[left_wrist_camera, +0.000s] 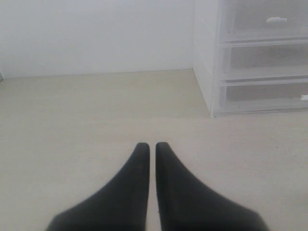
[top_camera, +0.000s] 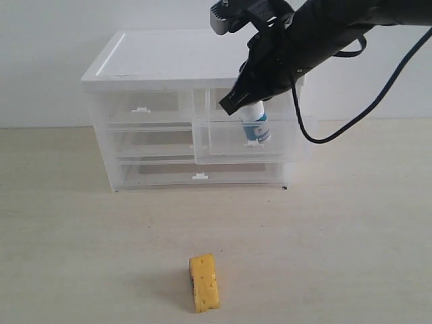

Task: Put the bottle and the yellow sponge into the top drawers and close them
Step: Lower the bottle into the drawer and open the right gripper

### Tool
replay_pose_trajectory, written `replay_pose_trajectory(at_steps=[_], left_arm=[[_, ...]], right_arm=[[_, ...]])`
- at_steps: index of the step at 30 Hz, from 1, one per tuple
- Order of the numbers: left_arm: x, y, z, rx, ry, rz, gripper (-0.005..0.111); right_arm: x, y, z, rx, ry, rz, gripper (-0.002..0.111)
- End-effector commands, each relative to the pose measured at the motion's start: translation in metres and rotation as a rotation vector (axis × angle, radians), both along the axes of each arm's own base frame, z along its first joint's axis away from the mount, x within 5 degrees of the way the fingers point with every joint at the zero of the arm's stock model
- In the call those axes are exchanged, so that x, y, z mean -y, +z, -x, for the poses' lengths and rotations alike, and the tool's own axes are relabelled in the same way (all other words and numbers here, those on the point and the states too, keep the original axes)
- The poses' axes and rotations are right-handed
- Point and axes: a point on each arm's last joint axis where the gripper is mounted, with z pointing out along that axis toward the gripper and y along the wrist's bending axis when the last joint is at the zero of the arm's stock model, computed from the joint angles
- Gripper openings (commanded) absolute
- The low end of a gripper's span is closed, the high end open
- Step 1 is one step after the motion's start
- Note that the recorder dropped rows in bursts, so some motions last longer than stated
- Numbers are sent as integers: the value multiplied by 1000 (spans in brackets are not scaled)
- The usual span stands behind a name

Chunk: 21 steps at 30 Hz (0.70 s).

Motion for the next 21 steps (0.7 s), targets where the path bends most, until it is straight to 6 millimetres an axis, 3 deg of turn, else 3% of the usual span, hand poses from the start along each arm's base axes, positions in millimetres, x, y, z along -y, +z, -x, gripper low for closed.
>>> replay_pose_trajectory(at_steps=[1, 6, 10, 12, 21], left_arm=[[0, -1, 0, 0, 4, 8, 4], [0, -1, 0, 0, 4, 8, 4], [0, -1, 0, 0, 4, 8, 4], [0, -1, 0, 0, 4, 8, 4], [0, -1, 0, 0, 4, 8, 4]], right_arm=[[-5, 0, -2, 1, 12, -59, 0], [-8, -4, -5, -10, -3, -95, 0], [-14, -24, -14, -42, -17, -100, 0], [-14, -25, -16, -25, -14, -97, 0], [3, 48, 13, 157, -8, -172, 0]])
